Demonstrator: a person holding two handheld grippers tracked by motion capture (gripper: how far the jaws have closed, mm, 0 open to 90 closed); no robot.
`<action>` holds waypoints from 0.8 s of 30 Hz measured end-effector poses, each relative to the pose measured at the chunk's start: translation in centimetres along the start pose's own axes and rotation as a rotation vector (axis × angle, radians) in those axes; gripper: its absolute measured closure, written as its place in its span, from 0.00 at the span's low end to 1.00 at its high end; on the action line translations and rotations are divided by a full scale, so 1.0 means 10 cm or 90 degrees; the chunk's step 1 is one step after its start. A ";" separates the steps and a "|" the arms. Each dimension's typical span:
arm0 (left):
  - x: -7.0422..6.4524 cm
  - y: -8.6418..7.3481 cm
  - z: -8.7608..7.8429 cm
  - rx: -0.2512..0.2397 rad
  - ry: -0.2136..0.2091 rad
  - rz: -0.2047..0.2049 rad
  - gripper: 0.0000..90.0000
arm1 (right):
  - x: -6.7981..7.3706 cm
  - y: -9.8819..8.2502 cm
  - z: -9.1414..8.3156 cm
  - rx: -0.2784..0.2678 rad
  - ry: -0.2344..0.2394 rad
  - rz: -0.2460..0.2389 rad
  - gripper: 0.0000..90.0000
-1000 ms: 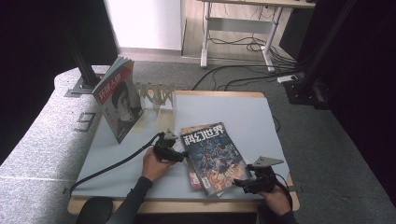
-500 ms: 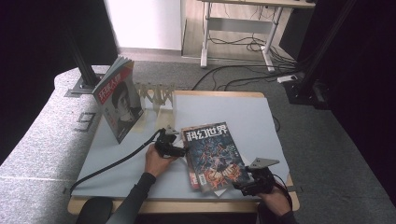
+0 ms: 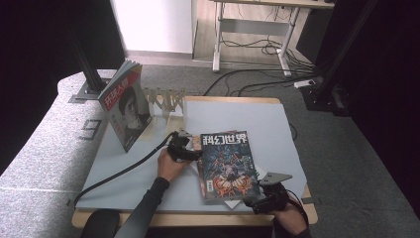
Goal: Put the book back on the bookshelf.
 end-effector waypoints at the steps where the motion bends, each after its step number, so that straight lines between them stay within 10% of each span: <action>1: 0.00 -0.01 0.00 -0.002 -0.002 -0.002 0.19 | -0.01 0.00 -0.01 -0.005 0.005 0.006 0.08; 24: 0.09 -0.48 -0.56 0.010 -0.007 0.048 0.16 | -0.73 0.27 0.25 -0.021 -0.026 0.075 0.11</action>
Point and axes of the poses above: each handheld gripper's, and its own axes: z roughly forward along the jaws, y roughly out of its top, x roughly to its left, the point moved 6 cm from there along z, roughly forward along the jaws, and after that the axes turned 11 degrees about -z, right-handed, at the moved point
